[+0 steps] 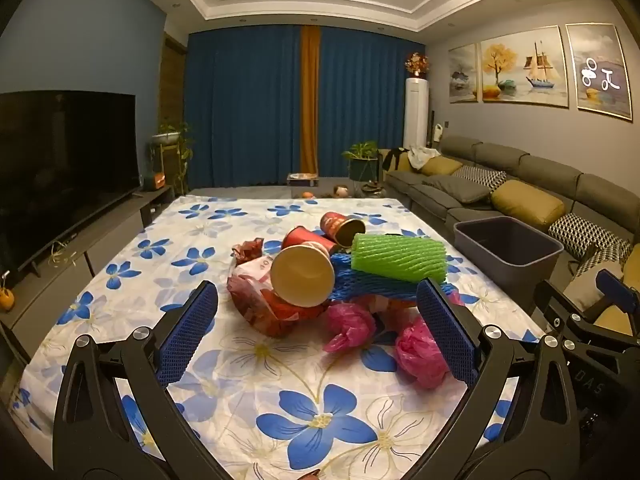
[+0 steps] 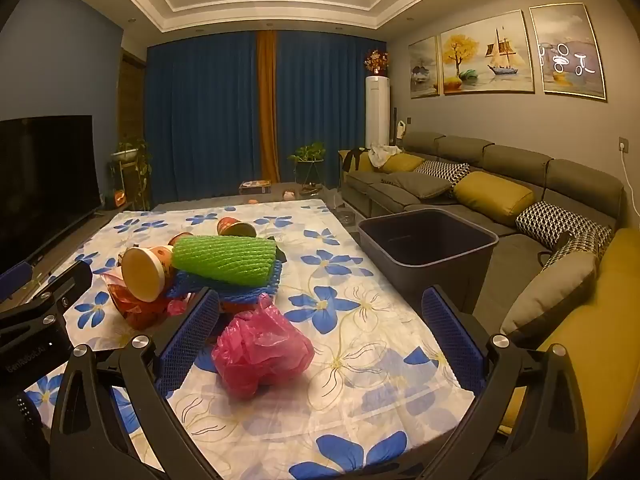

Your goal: Collect trash

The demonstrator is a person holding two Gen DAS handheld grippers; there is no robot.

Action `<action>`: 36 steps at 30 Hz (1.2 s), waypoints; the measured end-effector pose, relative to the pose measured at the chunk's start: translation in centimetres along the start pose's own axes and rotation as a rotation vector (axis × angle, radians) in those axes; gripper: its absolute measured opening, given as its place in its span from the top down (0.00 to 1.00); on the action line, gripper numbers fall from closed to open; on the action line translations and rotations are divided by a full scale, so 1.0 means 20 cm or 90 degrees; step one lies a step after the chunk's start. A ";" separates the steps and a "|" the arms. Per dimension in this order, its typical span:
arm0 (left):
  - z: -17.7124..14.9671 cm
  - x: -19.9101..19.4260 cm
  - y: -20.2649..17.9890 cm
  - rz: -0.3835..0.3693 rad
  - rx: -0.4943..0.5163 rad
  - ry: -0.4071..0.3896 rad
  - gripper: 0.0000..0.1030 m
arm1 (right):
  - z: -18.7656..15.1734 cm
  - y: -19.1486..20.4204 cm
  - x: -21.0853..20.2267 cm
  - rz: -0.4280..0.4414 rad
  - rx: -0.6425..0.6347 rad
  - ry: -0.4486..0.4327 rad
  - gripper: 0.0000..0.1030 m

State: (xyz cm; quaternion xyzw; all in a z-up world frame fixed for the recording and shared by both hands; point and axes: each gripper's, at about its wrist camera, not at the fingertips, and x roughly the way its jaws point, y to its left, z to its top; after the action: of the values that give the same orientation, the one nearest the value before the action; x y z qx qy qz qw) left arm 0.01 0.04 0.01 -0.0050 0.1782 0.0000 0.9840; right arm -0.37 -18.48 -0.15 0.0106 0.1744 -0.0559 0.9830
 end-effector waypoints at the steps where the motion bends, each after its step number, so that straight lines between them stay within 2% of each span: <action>1: 0.00 0.00 0.00 0.000 -0.001 0.000 0.05 | 0.00 0.00 0.00 -0.001 0.000 -0.002 0.05; 36: -0.01 -0.01 0.00 -0.006 -0.012 -0.004 0.05 | -0.01 -0.01 0.00 -0.006 0.004 -0.002 0.05</action>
State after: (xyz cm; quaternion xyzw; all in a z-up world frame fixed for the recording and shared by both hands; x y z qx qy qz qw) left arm -0.24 0.06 -0.21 -0.0148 0.1752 -0.0033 0.9844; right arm -0.35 -18.61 -0.29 0.0130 0.1730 -0.0611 0.9829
